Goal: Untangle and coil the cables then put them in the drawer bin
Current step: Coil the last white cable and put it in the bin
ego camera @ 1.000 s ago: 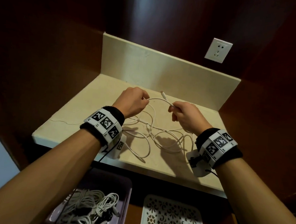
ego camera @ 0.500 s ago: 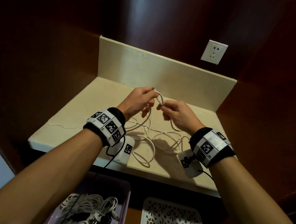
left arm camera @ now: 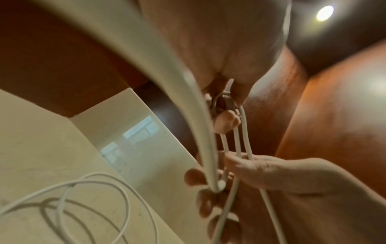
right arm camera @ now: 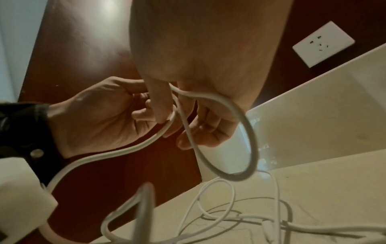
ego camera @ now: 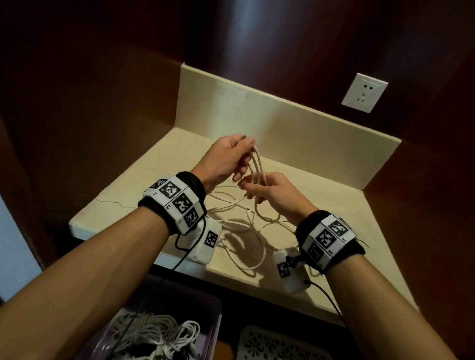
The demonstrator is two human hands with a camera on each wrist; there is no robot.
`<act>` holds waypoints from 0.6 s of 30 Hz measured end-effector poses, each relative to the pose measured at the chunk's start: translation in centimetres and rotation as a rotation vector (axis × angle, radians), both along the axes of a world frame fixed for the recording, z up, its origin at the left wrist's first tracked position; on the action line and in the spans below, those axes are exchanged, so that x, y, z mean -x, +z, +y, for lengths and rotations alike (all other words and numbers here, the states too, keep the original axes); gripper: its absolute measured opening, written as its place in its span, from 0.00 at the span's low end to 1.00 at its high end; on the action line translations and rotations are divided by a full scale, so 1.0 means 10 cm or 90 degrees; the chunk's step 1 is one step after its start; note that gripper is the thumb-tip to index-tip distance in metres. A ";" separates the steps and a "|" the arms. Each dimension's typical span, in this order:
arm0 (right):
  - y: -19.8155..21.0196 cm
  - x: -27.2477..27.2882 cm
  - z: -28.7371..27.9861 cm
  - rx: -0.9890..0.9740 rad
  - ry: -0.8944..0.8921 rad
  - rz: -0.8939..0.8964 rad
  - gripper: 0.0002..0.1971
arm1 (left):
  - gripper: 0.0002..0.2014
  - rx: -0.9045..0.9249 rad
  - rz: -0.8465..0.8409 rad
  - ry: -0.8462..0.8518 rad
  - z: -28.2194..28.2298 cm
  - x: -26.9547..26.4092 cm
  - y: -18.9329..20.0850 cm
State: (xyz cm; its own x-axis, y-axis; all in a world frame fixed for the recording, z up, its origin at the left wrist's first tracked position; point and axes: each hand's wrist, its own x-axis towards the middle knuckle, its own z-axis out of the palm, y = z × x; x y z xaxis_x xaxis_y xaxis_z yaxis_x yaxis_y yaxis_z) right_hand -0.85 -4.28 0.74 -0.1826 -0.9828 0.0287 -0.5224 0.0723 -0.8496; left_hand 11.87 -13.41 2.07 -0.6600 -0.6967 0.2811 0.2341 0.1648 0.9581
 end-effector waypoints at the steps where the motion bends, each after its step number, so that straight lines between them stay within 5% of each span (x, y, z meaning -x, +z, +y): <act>1: 0.01 -0.01 0.00 -0.008 0.017 -0.009 0.07 | 0.12 0.002 0.008 0.005 -0.02 -0.03 0.02; 11: 0.30 0.19 0.06 -0.045 0.029 0.026 0.20 | 0.13 -0.006 0.047 0.025 -0.12 -0.10 0.04; 18: 0.36 0.30 0.09 -0.082 -0.017 0.196 0.11 | 0.12 -0.028 0.004 0.031 -0.06 -0.09 0.02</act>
